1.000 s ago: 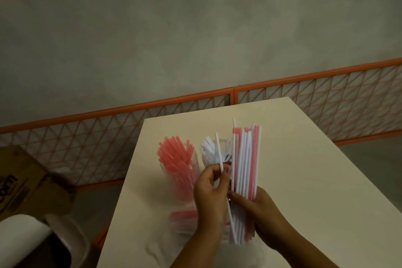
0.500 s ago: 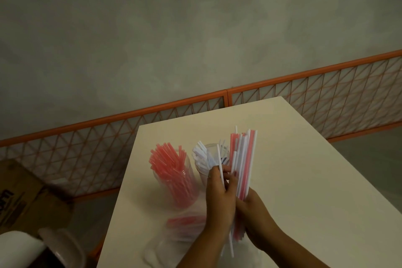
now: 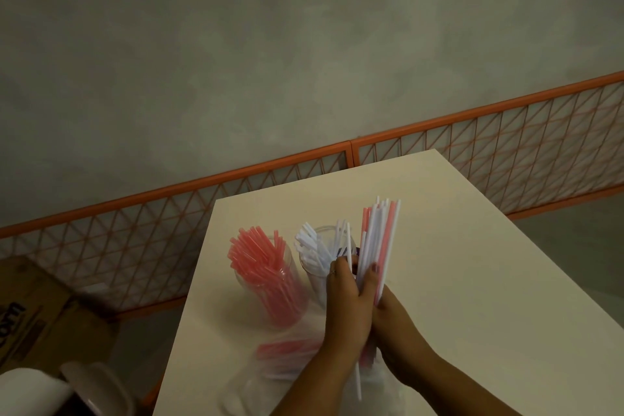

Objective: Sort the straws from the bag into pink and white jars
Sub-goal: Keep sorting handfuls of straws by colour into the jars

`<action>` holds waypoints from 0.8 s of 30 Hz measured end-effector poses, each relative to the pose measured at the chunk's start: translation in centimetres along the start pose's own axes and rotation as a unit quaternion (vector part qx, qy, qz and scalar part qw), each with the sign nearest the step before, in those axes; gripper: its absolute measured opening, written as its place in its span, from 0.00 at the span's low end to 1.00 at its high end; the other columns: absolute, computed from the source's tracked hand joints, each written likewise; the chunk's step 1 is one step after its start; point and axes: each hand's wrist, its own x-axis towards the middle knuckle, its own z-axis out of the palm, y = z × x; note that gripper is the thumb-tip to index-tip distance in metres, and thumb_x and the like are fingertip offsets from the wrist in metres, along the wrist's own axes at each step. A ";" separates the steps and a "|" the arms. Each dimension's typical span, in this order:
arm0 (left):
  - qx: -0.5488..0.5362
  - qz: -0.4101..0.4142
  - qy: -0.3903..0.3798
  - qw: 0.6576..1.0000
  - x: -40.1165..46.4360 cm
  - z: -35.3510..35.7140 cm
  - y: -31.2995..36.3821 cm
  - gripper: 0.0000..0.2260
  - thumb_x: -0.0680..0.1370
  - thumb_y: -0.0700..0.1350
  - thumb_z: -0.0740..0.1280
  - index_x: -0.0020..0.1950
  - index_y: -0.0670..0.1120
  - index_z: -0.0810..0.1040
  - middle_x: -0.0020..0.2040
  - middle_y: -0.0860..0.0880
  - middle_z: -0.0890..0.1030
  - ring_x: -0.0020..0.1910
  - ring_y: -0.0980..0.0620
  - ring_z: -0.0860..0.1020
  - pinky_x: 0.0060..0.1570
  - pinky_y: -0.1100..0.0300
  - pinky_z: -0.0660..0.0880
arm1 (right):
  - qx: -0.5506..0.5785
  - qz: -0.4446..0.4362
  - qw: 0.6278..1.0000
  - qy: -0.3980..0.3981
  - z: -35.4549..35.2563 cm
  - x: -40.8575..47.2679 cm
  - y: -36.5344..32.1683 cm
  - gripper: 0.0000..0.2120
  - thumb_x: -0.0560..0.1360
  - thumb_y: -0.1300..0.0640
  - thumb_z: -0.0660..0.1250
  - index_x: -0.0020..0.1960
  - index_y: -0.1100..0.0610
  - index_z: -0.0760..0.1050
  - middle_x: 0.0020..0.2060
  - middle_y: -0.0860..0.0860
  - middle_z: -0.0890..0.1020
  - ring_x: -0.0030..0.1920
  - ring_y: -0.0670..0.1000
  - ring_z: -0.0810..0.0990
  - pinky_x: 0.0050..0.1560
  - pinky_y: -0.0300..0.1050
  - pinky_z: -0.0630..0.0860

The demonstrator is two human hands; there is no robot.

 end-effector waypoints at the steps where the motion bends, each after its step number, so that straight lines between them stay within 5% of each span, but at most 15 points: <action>1: 0.000 -0.002 -0.002 1.000 0.1 0.0 0.1 0.13 0.78 0.51 0.63 0.58 0.46 0.70 0.53 0.48 0.78 0.53 0.54 0.77 0.51 0.67 0.75 | -0.005 -0.004 1.000 0.002 0.0 0.0 -0.2 0.13 0.80 0.61 0.56 0.54 0.42 0.68 0.49 0.44 0.79 0.54 0.44 0.78 0.57 0.41 0.74; 9: -0.002 -0.003 -0.012 1.000 0.6 -0.4 0.9 0.14 0.77 0.49 0.65 0.59 0.44 0.71 0.52 0.48 0.80 0.50 0.54 0.79 0.50 0.64 0.78 | -0.005 -0.009 1.000 -0.010 -0.1 0.5 -0.2 0.12 0.80 0.61 0.56 0.57 0.45 0.67 0.56 0.51 0.78 0.60 0.49 0.76 0.64 0.48 0.72; 16: 0.020 0.005 -0.020 1.000 0.9 -0.5 1.1 0.07 0.79 0.46 0.62 0.55 0.50 0.69 0.45 0.57 0.75 0.46 0.60 0.76 0.43 0.74 0.72 | 0.001 0.041 0.999 -0.014 -0.1 0.9 0.2 0.16 0.80 0.60 0.57 0.67 0.58 0.67 0.59 0.56 0.78 0.61 0.53 0.76 0.63 0.52 0.74; 20: 0.020 0.001 -0.024 1.000 1.5 -0.6 1.0 0.13 0.78 0.47 0.63 0.61 0.44 0.73 0.52 0.49 0.79 0.52 0.54 0.78 0.54 0.63 0.76 | 0.029 0.049 0.998 -0.013 -0.3 1.3 0.2 0.11 0.80 0.59 0.58 0.61 0.50 0.68 0.53 0.50 0.79 0.55 0.47 0.79 0.56 0.44 0.78; 24: 0.019 -0.008 -0.045 0.999 1.8 -0.6 1.2 0.13 0.78 0.48 0.63 0.61 0.44 0.73 0.53 0.47 0.79 0.52 0.53 0.78 0.54 0.63 0.75 | 0.041 0.044 0.998 -0.011 -0.3 1.5 0.4 0.12 0.80 0.59 0.58 0.60 0.48 0.65 0.50 0.43 0.78 0.52 0.41 0.78 0.48 0.36 0.79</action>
